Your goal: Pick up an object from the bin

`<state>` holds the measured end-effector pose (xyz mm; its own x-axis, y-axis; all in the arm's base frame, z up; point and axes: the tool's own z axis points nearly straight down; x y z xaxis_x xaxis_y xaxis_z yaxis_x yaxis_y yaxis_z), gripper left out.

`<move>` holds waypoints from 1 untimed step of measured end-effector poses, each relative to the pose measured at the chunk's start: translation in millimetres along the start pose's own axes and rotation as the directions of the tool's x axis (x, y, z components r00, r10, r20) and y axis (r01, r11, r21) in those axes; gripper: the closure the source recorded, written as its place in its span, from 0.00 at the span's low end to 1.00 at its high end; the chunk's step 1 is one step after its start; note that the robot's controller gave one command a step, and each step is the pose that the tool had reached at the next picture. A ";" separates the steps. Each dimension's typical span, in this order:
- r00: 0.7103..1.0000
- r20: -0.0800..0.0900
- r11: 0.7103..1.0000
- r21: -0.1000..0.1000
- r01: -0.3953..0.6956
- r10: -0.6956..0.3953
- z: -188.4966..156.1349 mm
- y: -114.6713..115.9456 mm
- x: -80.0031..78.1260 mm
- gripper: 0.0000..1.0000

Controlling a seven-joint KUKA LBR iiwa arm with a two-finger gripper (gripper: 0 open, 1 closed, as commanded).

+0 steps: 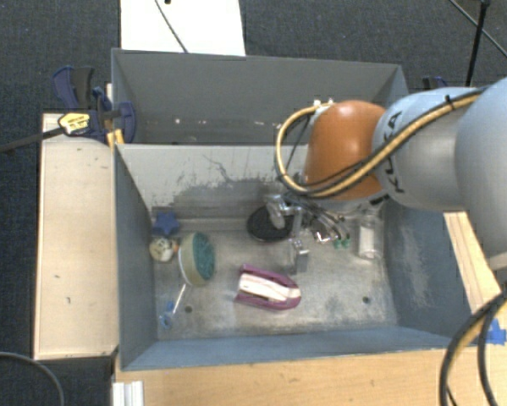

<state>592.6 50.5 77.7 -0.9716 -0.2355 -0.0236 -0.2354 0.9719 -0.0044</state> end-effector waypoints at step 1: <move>0.997 -0.006 0.997 -0.002 -0.077 0.077 0.2 -0.4 -2.0 0.00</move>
Offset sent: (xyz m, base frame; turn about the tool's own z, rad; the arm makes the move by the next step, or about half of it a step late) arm -0.0026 0.0000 -0.0061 0.0809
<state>594.6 50.5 77.6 -0.9869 -0.1601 -0.0183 -0.1601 0.9871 -0.0005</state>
